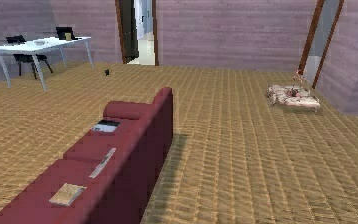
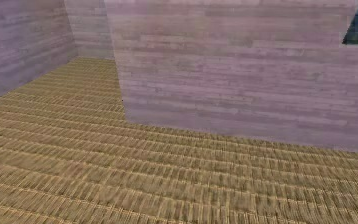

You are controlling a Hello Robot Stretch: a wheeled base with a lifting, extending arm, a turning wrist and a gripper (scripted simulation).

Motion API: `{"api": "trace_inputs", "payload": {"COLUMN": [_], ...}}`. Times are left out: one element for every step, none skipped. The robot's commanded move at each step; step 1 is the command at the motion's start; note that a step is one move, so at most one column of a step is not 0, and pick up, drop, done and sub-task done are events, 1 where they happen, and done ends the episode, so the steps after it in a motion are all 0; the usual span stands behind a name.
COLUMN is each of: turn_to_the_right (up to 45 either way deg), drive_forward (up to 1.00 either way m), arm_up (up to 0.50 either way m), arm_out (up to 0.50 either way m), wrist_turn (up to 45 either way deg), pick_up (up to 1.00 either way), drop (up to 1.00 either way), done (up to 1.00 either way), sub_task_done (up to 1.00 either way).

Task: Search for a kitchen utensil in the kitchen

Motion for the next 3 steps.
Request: {"api": "trace_inputs", "payload": {"turn_to_the_right": [0.0, 9.0, 0.0], "drive_forward": [0.05, 0.00, 0.45], "arm_up": [0.00, 0.00, 0.00], "arm_out": [0.00, 0.00, 0.00], "wrist_turn": [0.0, 0.0, 0.0], "pick_up": [0.00, 0.00, 0.00], "drop": [0.00, 0.00, 0.00], "done": [0.00, 0.00, 0.00], "sub_task_done": [0.00, 0.00, 0.00]}}
